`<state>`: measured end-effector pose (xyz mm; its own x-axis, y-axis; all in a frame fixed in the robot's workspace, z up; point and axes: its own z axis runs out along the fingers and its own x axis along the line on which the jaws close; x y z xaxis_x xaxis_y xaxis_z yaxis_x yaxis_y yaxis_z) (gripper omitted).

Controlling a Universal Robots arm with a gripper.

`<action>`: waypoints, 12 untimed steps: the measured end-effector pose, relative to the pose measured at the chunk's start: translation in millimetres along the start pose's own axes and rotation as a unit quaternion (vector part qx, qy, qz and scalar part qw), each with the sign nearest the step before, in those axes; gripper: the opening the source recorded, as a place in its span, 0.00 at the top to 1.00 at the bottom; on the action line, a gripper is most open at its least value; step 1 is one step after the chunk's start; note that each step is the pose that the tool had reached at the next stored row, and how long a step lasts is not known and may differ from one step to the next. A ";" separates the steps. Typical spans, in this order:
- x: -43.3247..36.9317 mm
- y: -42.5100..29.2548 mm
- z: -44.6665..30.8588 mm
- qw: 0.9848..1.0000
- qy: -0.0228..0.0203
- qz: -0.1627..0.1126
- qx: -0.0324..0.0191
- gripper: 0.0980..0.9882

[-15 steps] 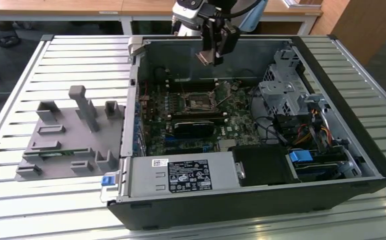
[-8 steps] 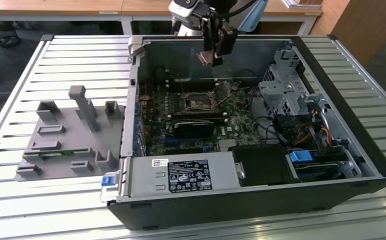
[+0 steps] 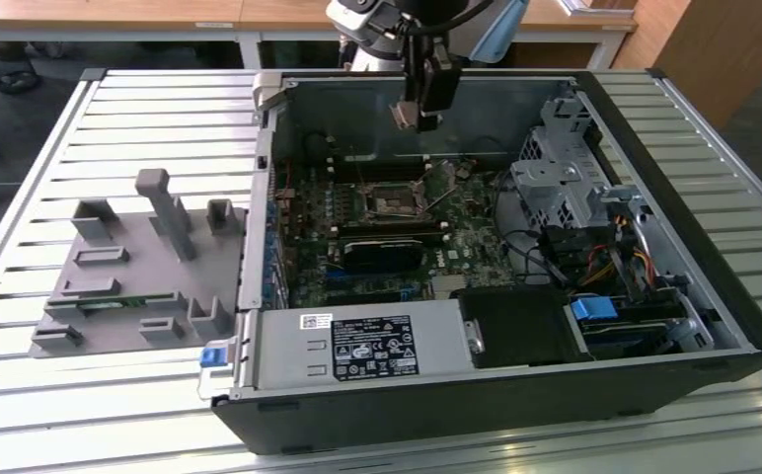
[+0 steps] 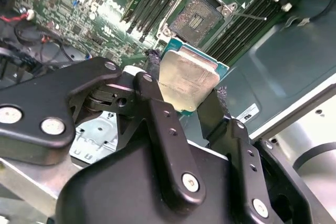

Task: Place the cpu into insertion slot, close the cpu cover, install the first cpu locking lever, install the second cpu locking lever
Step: 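Place the cpu into insertion slot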

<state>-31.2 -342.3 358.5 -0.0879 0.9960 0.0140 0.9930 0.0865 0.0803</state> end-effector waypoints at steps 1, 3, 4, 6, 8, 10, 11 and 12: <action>0.0 0.0 0.1 1.000 0.000 0.006 0.000 0.51; 0.1 0.0 0.4 1.000 -0.001 0.016 0.000 0.51; 0.1 0.0 0.6 1.000 -0.002 0.022 0.000 0.51; 0.1 0.0 0.8 1.000 -0.002 0.030 0.000 0.51; 0.1 -0.1 1.2 0.999 -0.003 0.034 0.000 0.51; 0.2 -0.1 1.9 0.999 -0.003 0.035 0.000 0.51; 0.2 -0.1 2.2 0.999 -0.003 0.036 0.000 0.51; 0.2 -0.2 2.7 0.999 -0.003 0.036 0.000 0.51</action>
<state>-31.1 -342.2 355.7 -0.0154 0.9998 0.0140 0.9967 0.0143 0.0801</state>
